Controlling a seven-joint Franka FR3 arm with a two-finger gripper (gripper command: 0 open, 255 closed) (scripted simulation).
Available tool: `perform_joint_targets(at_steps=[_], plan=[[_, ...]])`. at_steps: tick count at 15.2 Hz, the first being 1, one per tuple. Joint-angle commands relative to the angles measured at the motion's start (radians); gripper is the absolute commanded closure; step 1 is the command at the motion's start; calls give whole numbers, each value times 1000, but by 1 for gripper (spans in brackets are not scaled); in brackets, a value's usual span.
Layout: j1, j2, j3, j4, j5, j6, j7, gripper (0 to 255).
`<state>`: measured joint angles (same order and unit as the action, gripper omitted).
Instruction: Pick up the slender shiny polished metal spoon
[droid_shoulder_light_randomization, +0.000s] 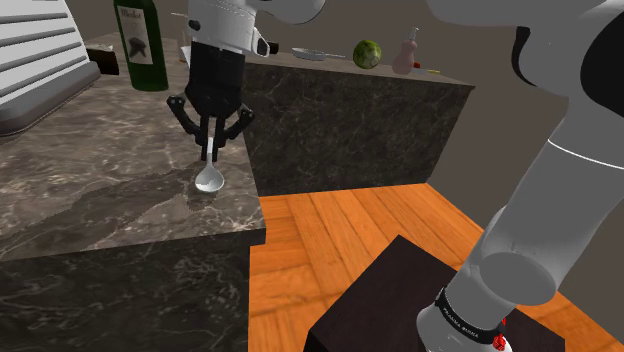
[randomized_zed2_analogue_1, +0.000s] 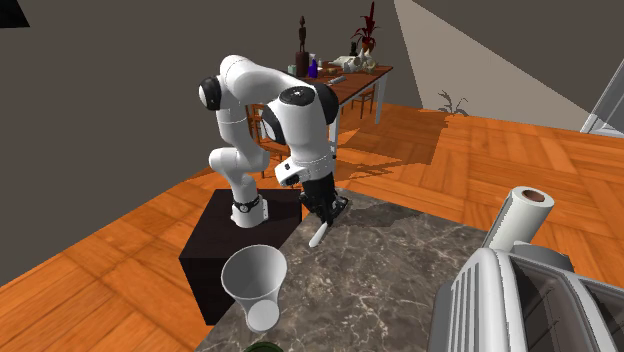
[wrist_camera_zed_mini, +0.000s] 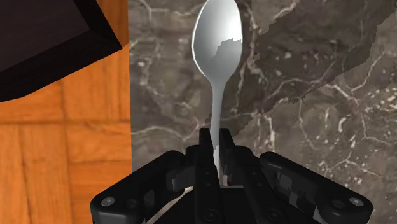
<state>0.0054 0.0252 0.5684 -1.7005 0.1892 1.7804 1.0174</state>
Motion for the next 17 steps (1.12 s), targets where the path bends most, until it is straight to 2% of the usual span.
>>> perform_joint_targets(at_steps=[1,15,17], plan=[[0,1,0,12,-1,-12,2,255],[11,52,7,256,-33,-207,55,255],[11,53,7,259,-34,-209,55,255]])
